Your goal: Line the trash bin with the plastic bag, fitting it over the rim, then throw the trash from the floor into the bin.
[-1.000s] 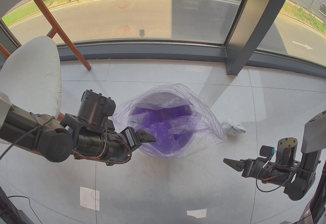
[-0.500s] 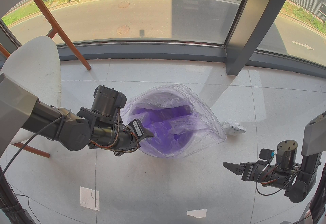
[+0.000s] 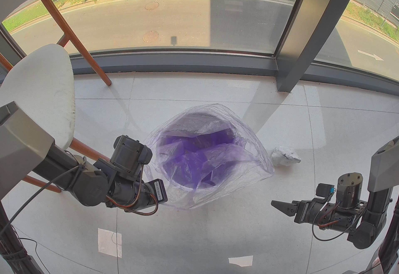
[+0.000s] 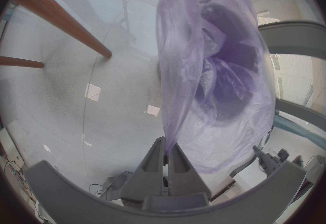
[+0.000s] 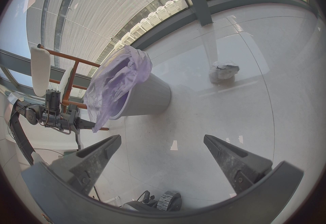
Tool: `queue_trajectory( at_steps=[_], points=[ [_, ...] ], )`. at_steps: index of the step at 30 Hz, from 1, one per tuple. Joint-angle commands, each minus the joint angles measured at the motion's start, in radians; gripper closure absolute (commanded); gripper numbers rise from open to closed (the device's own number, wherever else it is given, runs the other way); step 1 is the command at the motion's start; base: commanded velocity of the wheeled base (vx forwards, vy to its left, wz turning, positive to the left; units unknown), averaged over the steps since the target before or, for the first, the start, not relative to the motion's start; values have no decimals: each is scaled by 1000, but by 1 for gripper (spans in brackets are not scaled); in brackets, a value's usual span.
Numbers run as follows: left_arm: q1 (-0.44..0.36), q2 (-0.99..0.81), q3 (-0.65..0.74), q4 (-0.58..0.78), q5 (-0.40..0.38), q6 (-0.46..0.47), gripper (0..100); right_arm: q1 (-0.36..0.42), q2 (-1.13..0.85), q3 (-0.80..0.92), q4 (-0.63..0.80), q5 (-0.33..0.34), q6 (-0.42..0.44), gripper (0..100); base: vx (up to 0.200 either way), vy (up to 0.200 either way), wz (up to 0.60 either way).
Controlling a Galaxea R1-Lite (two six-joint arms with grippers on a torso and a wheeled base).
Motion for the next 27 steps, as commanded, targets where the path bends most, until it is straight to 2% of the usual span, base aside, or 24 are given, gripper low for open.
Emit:
queue_trajectory(
  at_steps=[1, 5, 7, 11, 14, 27],
  points=[
    [0, 7, 35, -3, 17, 7, 100, 15, 8, -13, -7, -7, 0, 0, 0, 0, 0],
    [-6, 15, 41, -35, 69, 1, 100, 15, 7, -44, -6, -18, 14, 0, 0, 0, 0],
    [-24, 44, 67, -82, 104, 0, 100, 20, -6, -88, -6, -13, 83, 0, 0, 0, 0],
    [-27, 78, 78, -190, 127, 0, 100, 43, -25, -104, -6, 5, 176, 0, 0, 0, 0],
    [-27, 89, 79, -212, 132, 3, 100, 55, -1, -130, -6, 28, 182, 0, 0, 0, 0],
    [-46, 82, 90, -213, 135, -22, 100, 63, 168, -372, -6, 18, 193, 0, 0, 0, 0]
  ],
)
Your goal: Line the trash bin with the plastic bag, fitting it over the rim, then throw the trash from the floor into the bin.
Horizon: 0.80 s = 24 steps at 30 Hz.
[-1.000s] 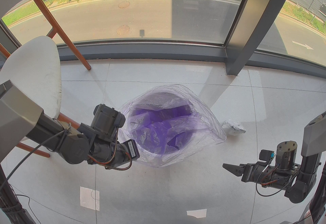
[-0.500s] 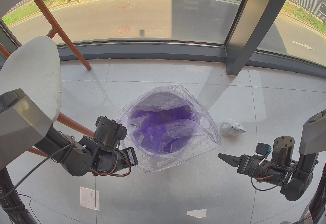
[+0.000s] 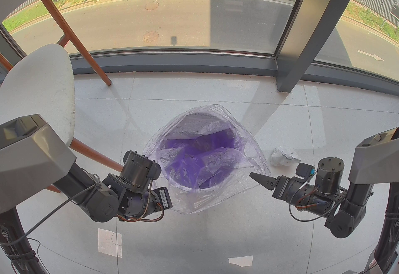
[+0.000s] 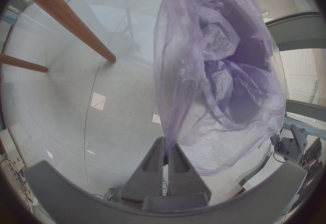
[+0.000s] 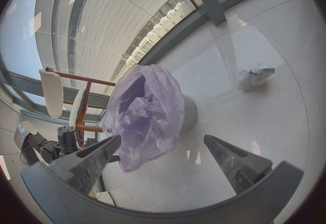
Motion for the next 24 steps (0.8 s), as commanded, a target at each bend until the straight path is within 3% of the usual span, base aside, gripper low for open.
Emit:
queue_trajectory(
  at_steps=[1, 15, 24],
  points=[
    [-4, 1, -3, -2, 2, -20, 100, -2, 91, -89, -6, -3, 3, 100, 0, 0, 0],
    [3, 4, 28, -2, 13, -13, 100, -53, 175, -116, -6, -18, -20, 100, 0, 0, 0],
    [14, 97, -29, -2, 76, 33, 100, -43, 272, -193, -6, -23, -75, 100, 0, 0, 0]
  ],
)
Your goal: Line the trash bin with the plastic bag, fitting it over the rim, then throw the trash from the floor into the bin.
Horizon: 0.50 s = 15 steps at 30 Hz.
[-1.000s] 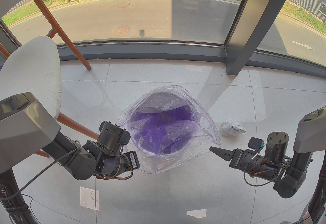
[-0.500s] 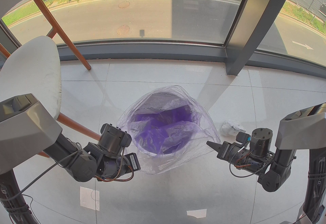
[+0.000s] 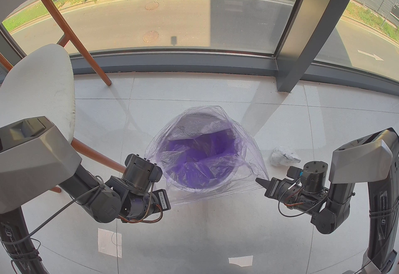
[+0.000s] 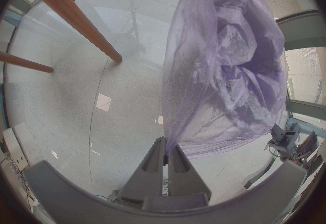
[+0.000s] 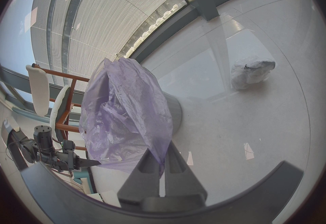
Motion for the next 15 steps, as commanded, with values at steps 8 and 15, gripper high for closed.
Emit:
queue_trajectory(
  at_steps=[8, 15],
  points=[
    [72, 157, -139, 0, 68, 115, 100, -2, 130, -123, -4, -13, -65, 100, 0, 0, 0],
    [78, 185, -211, 2, 76, 123, 100, -3, 174, -189, -1, -12, -67, 100, 0, 0, 0]
  ],
)
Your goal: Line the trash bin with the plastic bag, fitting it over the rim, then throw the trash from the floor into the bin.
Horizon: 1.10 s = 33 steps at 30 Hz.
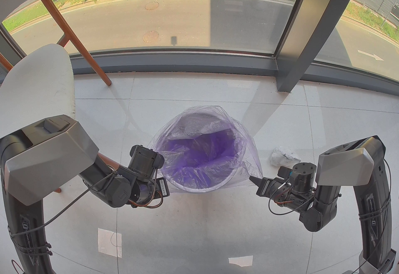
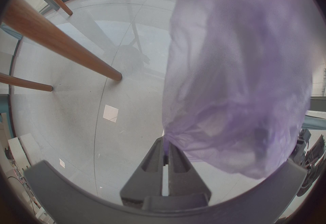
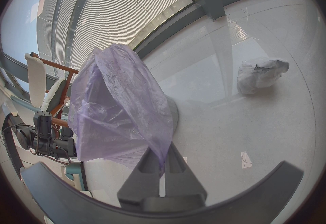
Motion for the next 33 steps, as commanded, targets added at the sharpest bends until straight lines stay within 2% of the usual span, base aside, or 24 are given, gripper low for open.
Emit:
queue_trajectory(
  at_steps=[1, 3, 4, 8, 12, 18, 21, 25, 29, 33],
  points=[
    [4, 46, -40, 1, 1, 1, 100, -1, 47, -35, -1, 2, -2, 100, 0, 0, 0],
    [2, 60, -44, 1, 4, 6, 100, -1, 49, -37, 1, 2, -2, 100, 0, 0, 0],
    [1, 63, -44, 1, 7, 13, 0, -1, 53, -37, 1, 2, -2, 0, 0, 0, 0],
    [2, 64, -40, -1, 7, 36, 0, -2, 53, -29, -4, 1, 0, 0, 0, 0, 0],
    [-1, 60, -9, -1, 6, 43, 0, -18, 36, 66, -6, 13, -11, 0, 0, 0, 0],
    [-10, -28, 115, -80, 0, 72, 0, -22, -4, 181, -9, 15, -98, 0, 0, 0, 0],
    [-18, -194, 275, -176, -31, 73, 0, -28, -134, 339, -12, 68, -124, 0, 0, 0, 0],
    [-64, -408, 436, -234, -80, 73, 0, -33, -289, 446, -9, 139, -126, 0, 0, 0, 0],
    [-64, -611, 489, -229, -165, 73, 0, -68, -384, 445, -9, 165, -146, 0, 0, 0, 0],
    [-25, -694, 474, -235, -204, 90, 0, -110, -402, 419, -7, 234, -227, 0, 0, 0, 0]
  ],
)
